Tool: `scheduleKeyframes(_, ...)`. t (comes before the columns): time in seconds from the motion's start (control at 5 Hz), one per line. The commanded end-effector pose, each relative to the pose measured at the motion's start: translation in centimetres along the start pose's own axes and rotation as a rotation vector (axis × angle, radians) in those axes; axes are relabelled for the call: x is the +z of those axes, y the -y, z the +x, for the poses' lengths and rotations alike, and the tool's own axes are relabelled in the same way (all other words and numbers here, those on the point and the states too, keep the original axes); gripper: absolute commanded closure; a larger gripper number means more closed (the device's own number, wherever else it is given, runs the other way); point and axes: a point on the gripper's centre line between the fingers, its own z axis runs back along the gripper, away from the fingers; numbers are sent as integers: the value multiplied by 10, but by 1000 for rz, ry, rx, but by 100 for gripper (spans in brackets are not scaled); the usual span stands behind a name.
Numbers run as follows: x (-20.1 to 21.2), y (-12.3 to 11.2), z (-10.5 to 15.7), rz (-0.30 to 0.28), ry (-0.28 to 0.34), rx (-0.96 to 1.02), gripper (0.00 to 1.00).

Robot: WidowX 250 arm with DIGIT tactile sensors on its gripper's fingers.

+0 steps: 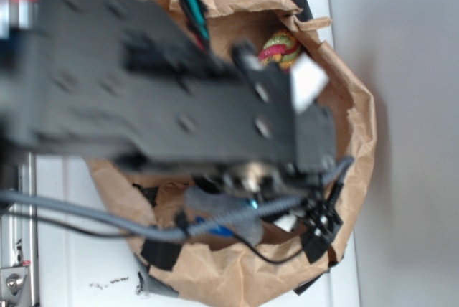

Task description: Grab the gray animal.

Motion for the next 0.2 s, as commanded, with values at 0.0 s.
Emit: scheduleKeyframes(0.0, 75, -41, -1, -46, 48, -209, 100)
